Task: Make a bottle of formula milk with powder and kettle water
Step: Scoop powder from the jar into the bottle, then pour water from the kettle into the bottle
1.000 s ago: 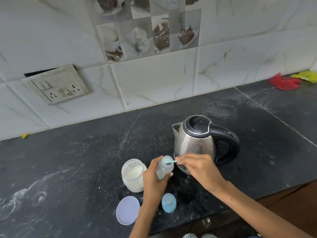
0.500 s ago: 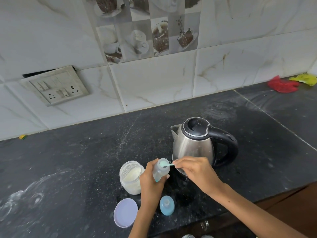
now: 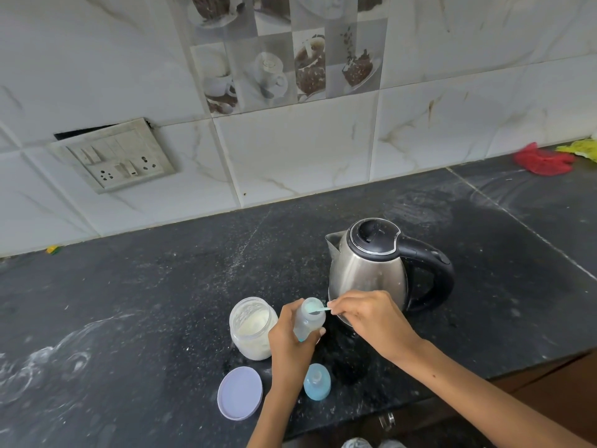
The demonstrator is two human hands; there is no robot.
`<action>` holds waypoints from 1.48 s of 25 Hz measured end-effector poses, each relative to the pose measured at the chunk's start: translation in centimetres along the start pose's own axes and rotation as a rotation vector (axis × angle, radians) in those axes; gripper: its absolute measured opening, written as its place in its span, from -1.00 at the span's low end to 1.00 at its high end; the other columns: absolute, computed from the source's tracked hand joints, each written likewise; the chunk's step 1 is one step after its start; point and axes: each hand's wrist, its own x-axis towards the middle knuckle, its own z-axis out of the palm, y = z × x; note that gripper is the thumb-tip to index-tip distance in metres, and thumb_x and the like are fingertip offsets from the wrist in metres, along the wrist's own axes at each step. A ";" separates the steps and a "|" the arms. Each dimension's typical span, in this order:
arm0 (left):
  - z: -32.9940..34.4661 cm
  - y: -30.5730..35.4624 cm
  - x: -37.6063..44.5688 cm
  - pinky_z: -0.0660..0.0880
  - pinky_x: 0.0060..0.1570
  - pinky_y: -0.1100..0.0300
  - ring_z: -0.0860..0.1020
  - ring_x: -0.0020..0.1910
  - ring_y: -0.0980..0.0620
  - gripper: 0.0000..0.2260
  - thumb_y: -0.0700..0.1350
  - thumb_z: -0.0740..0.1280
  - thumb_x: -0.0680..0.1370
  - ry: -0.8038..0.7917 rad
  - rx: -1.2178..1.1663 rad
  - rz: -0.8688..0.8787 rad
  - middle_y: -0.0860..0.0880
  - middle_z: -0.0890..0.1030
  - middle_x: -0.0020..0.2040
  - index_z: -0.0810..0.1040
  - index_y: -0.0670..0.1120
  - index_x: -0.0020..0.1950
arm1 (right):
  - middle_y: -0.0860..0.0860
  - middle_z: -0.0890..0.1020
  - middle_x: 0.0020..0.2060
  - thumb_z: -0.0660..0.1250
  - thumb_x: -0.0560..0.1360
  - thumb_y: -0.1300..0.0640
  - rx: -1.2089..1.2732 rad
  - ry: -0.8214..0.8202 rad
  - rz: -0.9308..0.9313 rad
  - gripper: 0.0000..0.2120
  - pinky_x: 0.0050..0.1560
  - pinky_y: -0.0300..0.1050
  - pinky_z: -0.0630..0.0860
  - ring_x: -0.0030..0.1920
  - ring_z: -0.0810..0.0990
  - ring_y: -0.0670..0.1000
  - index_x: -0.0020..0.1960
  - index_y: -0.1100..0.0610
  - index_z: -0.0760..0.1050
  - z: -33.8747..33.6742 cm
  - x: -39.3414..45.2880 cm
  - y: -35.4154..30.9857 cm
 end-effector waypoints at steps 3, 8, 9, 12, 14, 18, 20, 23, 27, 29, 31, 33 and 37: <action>0.2 -0.1 -0.2 0.40 -0.06 0.54 0.51 0.05 0.30 -0.56 -0.26 0.53 0.33 0.024 -0.022 -0.014 0.15 0.59 0.03 0.47 0.02 0.12 | 0.00 0.74 -0.19 0.51 0.34 0.41 0.117 0.091 0.149 -0.85 -0.14 -0.28 0.62 -0.17 0.69 -0.14 -0.17 0.19 0.70 0.0 0.4 -0.2; 0.7 0.1 -0.6 0.39 -0.08 0.56 0.48 0.04 0.41 -0.54 -0.29 0.50 0.36 0.018 -0.031 -0.031 0.15 0.53 0.03 0.41 0.04 0.11 | -0.01 0.74 -0.21 0.51 0.36 0.37 0.355 0.212 0.477 -0.87 -0.10 -0.32 0.62 -0.19 0.70 -0.19 -0.13 0.20 0.72 0.2 0.2 -1.1; 0.7 0.1 -0.7 0.39 -0.06 0.56 0.47 0.04 0.42 -0.53 -0.29 0.51 0.36 0.006 -0.028 -0.037 0.15 0.52 0.05 0.41 0.02 0.14 | -0.02 0.74 -0.22 0.50 0.37 0.36 0.401 0.224 0.512 -0.87 -0.10 -0.31 0.62 -0.19 0.70 -0.19 -0.12 0.20 0.71 0.1 0.2 -1.4; 0.1 -0.1 -1.7 0.38 0.16 0.47 0.46 0.17 0.32 -0.48 -0.19 0.51 0.38 0.014 0.026 -0.003 0.16 0.52 0.19 0.41 -0.02 0.27 | -0.03 0.74 -0.21 0.51 0.38 0.34 0.513 0.244 0.547 -0.87 -0.08 -0.30 0.61 -0.17 0.71 -0.15 -0.09 0.20 0.71 0.1 0.3 -2.4; -1.1 0.0 -3.2 0.36 0.14 0.51 0.45 0.18 0.34 -0.55 -0.17 0.47 0.43 0.054 0.055 0.003 0.18 0.53 0.19 0.43 -0.01 0.26 | -0.01 0.74 -0.19 0.50 0.38 0.35 0.556 0.236 0.543 -0.87 -0.08 -0.29 0.61 -0.16 0.71 -0.12 -0.09 0.22 0.70 0.5 0.8 -3.2; -3.9 0.2 -5.8 0.35 -0.02 0.58 0.47 0.13 0.40 -0.65 -0.10 0.44 0.46 0.120 0.065 -0.018 0.25 0.54 0.11 0.44 0.06 0.20 | 0.03 0.73 -0.19 0.50 0.39 0.34 0.608 0.185 0.519 -0.89 -0.14 -0.30 0.62 -0.18 0.71 -0.10 -0.09 0.26 0.67 2.8 2.9 -4.7; -4.9 -0.2 -6.4 0.37 -0.01 0.55 0.49 0.08 0.38 -0.68 -0.10 0.43 0.47 0.145 0.081 -0.025 0.25 0.55 0.10 0.44 0.08 0.18 | 0.05 0.70 -0.20 0.51 0.38 0.33 0.579 0.141 0.495 -0.90 -0.19 -0.32 0.61 -0.20 0.69 -0.12 -0.13 0.25 0.64 4.6 4.0 -5.4; -5.8 -0.7 -7.3 0.39 0.14 0.41 0.48 0.15 0.34 -0.68 -0.11 0.42 0.48 0.185 0.084 -0.049 0.19 0.56 0.13 0.46 0.03 0.19 | -0.02 0.69 -0.28 0.52 0.35 0.29 0.498 0.050 0.464 -0.90 -0.23 -0.25 0.62 -0.29 0.67 -0.14 -0.21 0.19 0.61 7.4 5.2 -6.2; -6.1 -1.2 -8.0 0.43 0.22 0.19 0.47 0.19 0.30 -0.68 -0.12 0.42 0.48 0.187 0.091 -0.049 0.20 0.56 0.14 0.49 -0.03 0.21 | -0.08 0.69 -0.22 0.52 0.34 0.18 0.363 0.002 0.442 -0.90 -0.20 -0.01 0.63 -0.23 0.68 -0.14 -0.19 0.12 0.63 9.7 5.4 -6.4; -5.9 -1.1 -8.0 0.44 0.20 0.19 0.47 0.18 0.29 -0.68 -0.12 0.42 0.48 0.160 0.091 -0.025 0.21 0.56 0.14 0.48 0.00 0.21 | -0.07 0.69 -0.17 0.52 0.36 0.16 0.385 0.034 0.445 -0.90 -0.20 -0.08 0.63 -0.19 0.67 -0.14 -0.15 0.12 0.63 9.4 4.9 -6.3; -5.2 -0.9 -7.8 0.44 0.19 0.23 0.48 0.19 0.28 -0.66 -0.10 0.42 0.48 0.112 0.083 0.000 0.20 0.56 0.15 0.46 0.04 0.22 | -0.06 0.69 -0.15 0.50 0.40 0.17 0.448 0.093 0.485 -0.91 -0.17 -0.22 0.60 -0.16 0.67 -0.15 -0.11 0.13 0.64 8.0 3.7 -5.9; -4.3 -0.4 -7.1 0.43 0.21 0.24 0.46 0.23 0.27 -0.62 -0.10 0.42 0.48 0.063 0.074 0.038 0.15 0.55 0.20 0.43 0.03 0.26 | -0.04 0.71 -0.15 0.48 0.43 0.17 0.509 0.153 0.561 -0.90 -0.12 -0.26 0.59 -0.14 0.68 -0.14 -0.07 0.16 0.64 6.0 1.8 -5.2; -1.9 0.5 -5.1 0.23 0.41 0.17 0.24 0.46 0.13 -0.46 -0.15 0.42 0.48 -0.029 0.067 0.088 0.01 0.34 0.45 0.29 -0.04 0.40 | -0.03 0.72 -0.11 0.47 0.44 0.18 0.521 0.229 0.658 -0.89 -0.11 -0.05 0.65 -0.11 0.69 -0.10 -0.04 0.17 0.64 0.8 -2.3 -3.7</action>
